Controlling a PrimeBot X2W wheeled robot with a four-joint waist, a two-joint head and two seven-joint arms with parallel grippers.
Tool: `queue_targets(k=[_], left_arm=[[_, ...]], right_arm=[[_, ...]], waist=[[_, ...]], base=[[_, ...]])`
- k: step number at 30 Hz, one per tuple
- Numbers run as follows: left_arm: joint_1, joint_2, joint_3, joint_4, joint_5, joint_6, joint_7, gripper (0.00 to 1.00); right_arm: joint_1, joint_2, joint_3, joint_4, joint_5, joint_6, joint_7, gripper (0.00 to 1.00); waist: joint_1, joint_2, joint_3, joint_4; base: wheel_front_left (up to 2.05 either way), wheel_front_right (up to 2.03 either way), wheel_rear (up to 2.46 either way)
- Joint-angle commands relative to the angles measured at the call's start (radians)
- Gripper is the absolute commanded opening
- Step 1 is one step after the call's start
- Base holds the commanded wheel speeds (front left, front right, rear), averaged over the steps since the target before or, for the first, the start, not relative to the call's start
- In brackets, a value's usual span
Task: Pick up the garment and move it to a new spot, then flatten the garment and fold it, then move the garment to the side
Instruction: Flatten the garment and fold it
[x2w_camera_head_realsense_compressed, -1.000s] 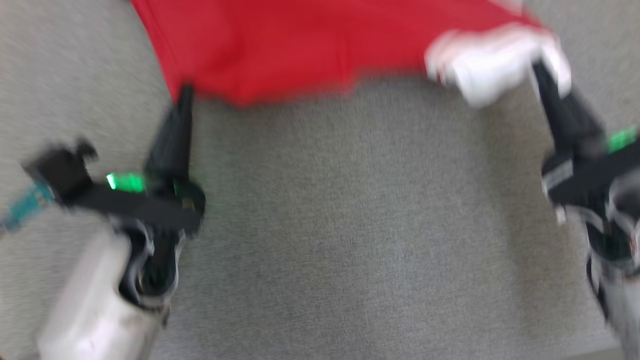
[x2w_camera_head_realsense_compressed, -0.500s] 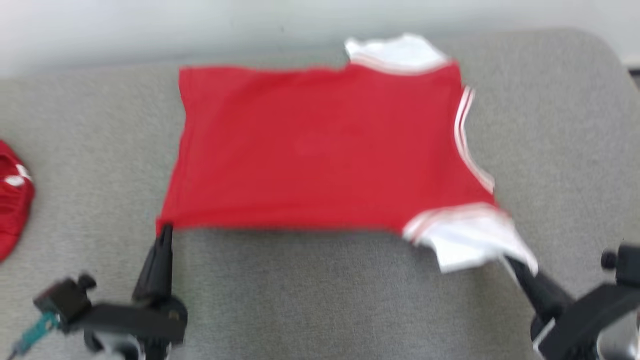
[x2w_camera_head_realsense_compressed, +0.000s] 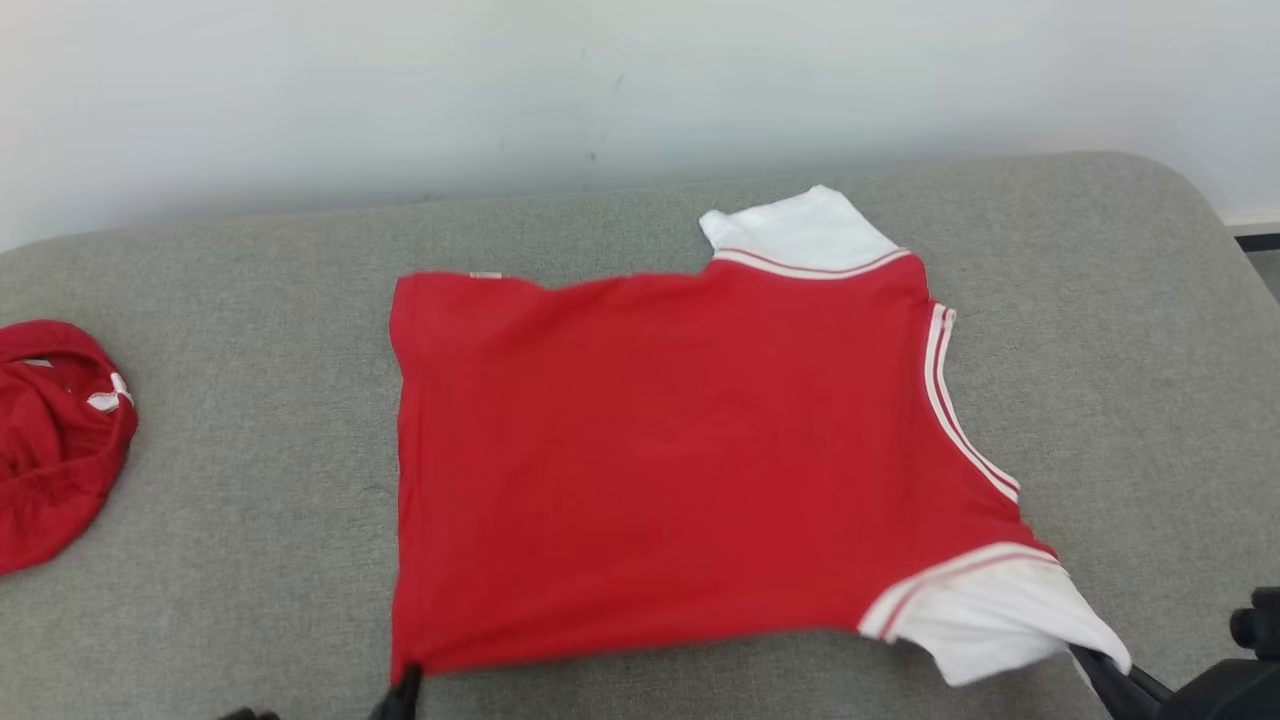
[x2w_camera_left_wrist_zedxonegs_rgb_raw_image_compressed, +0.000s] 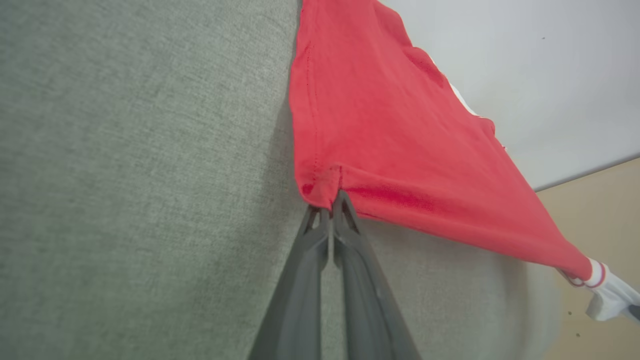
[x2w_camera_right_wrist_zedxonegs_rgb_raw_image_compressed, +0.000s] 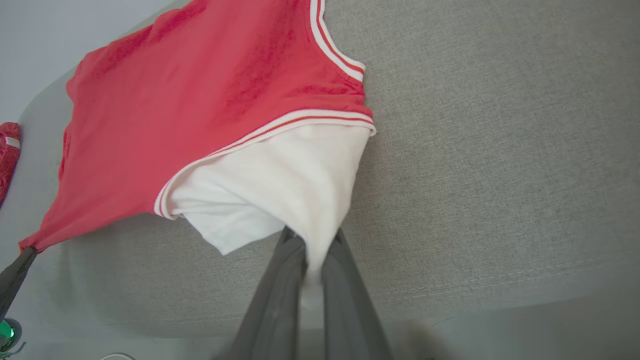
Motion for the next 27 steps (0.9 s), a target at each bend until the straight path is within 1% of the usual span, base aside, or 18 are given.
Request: queue_targets(k=[1,4,7,11,14,21,27], left_arm=[[0.017,0.014,-0.002,-0.002,0.007,0.008,0.010,0.00],[0.045,0.033,-0.030,-0.016,0.014,0.025,0.065,0.00],[0.057,0.038,-0.034,-0.037,0.011,0.033,0.076,0.00],[0.039,0.037,-0.044,-0.055,0.019,0.023,0.079,0.00],[0.005,0.034,-0.050,-0.062,0.026,0.023,0.082,0.00],[-0.110,0.017,-0.060,-0.053,0.034,0.019,0.108,0.00],[-0.229,-0.003,-0.068,0.011,0.058,0.030,0.122,0.00]], right_arm=[[0.006,0.000,-0.012,0.001,-0.013,0.000,-0.001,0.00],[0.014,0.001,-0.012,0.013,-0.035,0.000,0.021,0.00],[0.017,0.001,-0.004,0.025,-0.017,0.000,0.029,0.00],[-0.007,0.001,0.018,0.042,0.009,0.000,0.017,0.00],[-0.040,0.002,0.037,0.053,0.014,0.000,0.015,0.00],[-0.180,-0.009,0.085,0.089,-0.015,0.000,0.011,0.00],[-0.318,-0.033,0.115,0.178,-0.016,0.000,-0.034,0.00]], waist=[[0.0002,0.0001,-0.002,0.001],[0.0002,0.0001,-0.008,0.004],[0.0002,0.0001,-0.011,0.008],[0.0002,0.0001,-0.013,0.014],[0.0002,0.0001,-0.011,0.019],[0.0002,0.0001,0.010,0.028],[0.0002,0.0001,0.045,0.036]], base=[[0.00,0.00,0.00],[0.00,0.00,0.00],[0.00,0.00,0.00],[0.00,0.00,0.00],[0.00,0.00,0.00],[0.00,0.00,0.00],[0.00,0.00,0.00]])
